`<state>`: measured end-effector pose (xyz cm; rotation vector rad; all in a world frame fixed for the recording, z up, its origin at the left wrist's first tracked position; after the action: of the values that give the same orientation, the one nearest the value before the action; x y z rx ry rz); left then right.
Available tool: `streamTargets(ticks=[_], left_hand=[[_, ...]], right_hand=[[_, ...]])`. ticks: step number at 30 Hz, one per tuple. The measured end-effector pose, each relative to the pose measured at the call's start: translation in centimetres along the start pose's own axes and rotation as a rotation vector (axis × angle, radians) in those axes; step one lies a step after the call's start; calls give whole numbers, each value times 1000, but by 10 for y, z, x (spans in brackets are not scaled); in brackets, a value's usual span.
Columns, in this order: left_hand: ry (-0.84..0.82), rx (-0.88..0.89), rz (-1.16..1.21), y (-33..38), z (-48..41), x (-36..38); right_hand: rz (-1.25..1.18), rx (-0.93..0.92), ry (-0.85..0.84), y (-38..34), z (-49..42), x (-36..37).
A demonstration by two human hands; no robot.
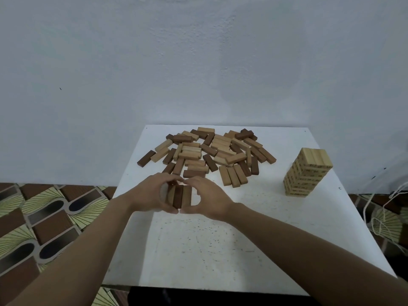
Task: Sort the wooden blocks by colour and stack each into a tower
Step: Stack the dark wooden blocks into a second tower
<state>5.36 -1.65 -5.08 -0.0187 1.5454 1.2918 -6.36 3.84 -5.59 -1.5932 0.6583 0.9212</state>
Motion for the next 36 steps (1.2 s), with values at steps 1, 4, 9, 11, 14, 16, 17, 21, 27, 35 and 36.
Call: streamTargets(ticks=[1, 4, 9, 11, 14, 16, 17, 21, 27, 35, 36], left_hand=[[-6, 3, 6, 1, 0, 1], [70, 24, 58, 15, 0, -6], [207, 242, 50, 79, -17, 12], [151, 283, -58, 94, -33, 43], [93, 276, -205, 100, -53, 83], [102, 286, -222, 101, -58, 98], [115, 259, -189, 102, -58, 101], [228, 199, -90, 100, -46, 104], [300, 200, -83, 104, -28, 104], [167, 226, -108, 107, -20, 98], [145, 220, -103, 107, -22, 98]], right_hand=[[-35, -4, 16, 0, 3, -7], [-8, 28, 140, 12, 20, -35], [254, 34, 386, 44, 56, -79], [367, 27, 378, 57, 64, -81], [402, 99, 259, 77, 73, -75], [390, 151, 153, 88, 80, -65], [399, 161, 120, 92, 83, -62], [405, 140, 155, 89, 90, -60], [328, 53, 283, 80, 96, -67], [199, 31, 249, 78, 108, -68], [179, 51, 245, 81, 108, -68]])
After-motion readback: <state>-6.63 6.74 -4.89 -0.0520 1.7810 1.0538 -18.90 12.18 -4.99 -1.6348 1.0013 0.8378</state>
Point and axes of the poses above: each hand's wrist, its own z-axis away from the middle knuckle, its own x-axis out of the palm, y = z × x, the point moved 10 cm from there along -z, towards the middle knuckle, and after that the axes turned 9 degrees about z, right-handed, at the moved point
